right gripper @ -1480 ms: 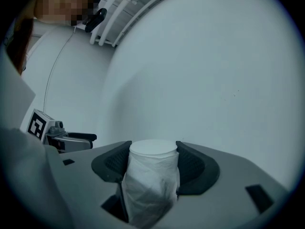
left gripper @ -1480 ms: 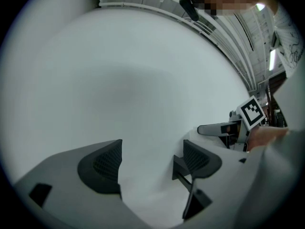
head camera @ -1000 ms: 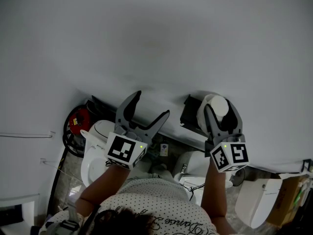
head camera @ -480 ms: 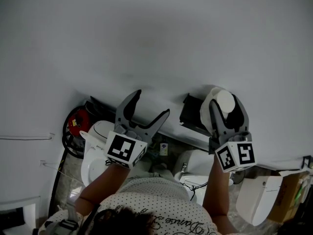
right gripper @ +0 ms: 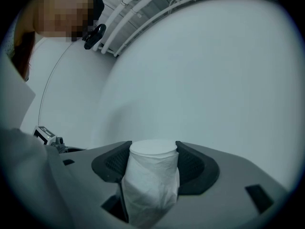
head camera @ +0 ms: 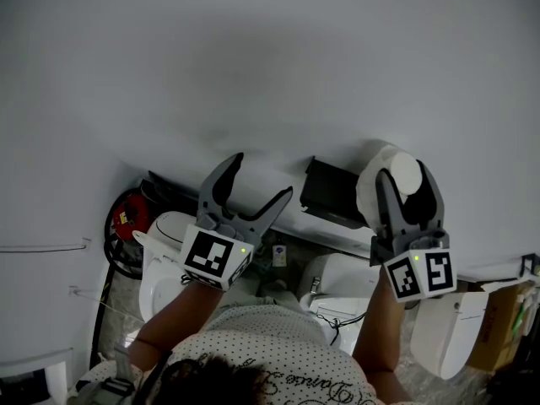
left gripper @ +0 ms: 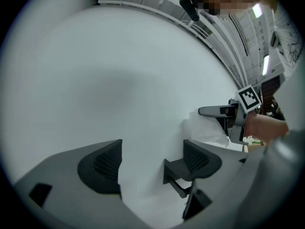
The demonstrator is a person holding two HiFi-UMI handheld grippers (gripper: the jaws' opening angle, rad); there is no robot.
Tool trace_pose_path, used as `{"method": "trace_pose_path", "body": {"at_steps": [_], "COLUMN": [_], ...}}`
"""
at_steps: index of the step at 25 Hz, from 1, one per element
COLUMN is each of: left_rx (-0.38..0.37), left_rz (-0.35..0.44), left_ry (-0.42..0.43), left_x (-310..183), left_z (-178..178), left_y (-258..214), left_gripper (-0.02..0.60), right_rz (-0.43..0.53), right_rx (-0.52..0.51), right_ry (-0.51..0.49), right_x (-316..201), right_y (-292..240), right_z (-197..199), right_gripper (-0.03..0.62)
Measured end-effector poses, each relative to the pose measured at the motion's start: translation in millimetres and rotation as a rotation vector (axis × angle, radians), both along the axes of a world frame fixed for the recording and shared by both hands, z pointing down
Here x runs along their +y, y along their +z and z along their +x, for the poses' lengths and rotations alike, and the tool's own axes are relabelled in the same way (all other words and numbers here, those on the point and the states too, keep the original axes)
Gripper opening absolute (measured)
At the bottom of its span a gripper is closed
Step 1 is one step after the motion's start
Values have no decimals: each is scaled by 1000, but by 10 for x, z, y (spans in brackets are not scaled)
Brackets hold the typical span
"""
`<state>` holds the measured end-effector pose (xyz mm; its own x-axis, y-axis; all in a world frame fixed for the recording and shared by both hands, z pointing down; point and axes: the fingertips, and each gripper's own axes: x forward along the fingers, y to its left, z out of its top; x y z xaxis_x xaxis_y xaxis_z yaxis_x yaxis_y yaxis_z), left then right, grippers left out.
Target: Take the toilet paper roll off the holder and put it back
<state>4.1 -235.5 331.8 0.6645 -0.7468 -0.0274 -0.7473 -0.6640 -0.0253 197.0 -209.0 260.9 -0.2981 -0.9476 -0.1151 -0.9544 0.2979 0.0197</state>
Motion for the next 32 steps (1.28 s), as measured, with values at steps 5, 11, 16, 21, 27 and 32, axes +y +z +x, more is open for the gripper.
{"method": "trace_pose_path", "body": {"at_steps": [5,11,16,21,27,32], "left_rx": [-4,4,15,13,13,16], "left_rz": [-3,11,2,-8,-16,-16], "left_ry": [20,29,38,44,64,77], "left_x": [38,62,85,117,167,196], "left_z": [58,88,106,101,134,172], "left_y": [-21,-49,-39,11,39,38], "left_gripper": [385,385,385,376,364,356], "right_rz": [6,9,6,-9,-13,-17], "right_rx": [-2,-1,0,-9,-27,-37], "right_ry": [32,25,-1,-22,-45,-60], "right_x": [106,312,446,572,689,788], "right_y": [-37,-1,94,185,271,307], "right_z": [125,140,83,2,-80,-137], "right_gripper": [293,293,291,291,291,291]}}
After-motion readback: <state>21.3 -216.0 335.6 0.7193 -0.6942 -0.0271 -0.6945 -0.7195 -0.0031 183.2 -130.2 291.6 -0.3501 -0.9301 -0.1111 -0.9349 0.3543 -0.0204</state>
